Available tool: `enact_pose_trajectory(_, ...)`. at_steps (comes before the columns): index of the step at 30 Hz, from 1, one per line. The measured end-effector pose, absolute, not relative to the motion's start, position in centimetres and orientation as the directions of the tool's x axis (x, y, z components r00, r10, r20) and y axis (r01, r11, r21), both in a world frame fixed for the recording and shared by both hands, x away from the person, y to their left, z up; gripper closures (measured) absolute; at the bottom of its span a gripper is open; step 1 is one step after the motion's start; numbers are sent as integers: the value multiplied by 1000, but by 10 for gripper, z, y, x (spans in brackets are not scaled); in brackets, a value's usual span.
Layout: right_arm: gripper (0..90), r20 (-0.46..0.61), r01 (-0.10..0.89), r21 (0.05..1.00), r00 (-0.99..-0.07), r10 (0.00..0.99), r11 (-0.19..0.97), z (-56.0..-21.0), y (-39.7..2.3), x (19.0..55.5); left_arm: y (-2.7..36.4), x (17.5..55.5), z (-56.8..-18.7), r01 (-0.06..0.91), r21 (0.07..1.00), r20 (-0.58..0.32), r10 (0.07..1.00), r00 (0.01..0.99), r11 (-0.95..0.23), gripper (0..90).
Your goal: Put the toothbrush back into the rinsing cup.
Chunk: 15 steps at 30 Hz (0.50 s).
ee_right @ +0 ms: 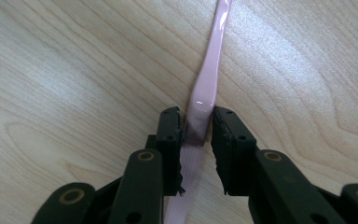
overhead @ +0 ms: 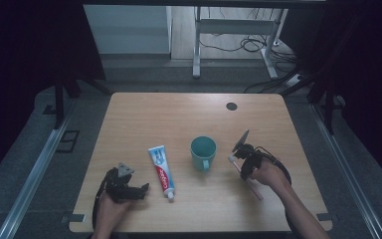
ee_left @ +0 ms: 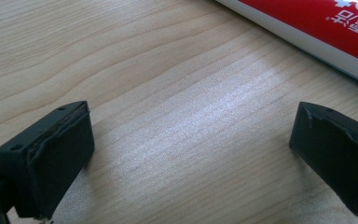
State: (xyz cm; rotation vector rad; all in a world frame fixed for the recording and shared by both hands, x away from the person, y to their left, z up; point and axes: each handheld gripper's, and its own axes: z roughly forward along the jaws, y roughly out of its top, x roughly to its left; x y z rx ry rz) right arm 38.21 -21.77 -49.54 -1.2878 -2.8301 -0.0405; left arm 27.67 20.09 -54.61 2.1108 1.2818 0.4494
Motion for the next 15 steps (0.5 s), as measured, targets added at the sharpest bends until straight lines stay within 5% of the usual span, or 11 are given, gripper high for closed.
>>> enact_pose_trajectory(15,785,29,765,-11,-644,765,644,-499,-216,383,201,277,-546,670,662,-29,882,471,-336,0)
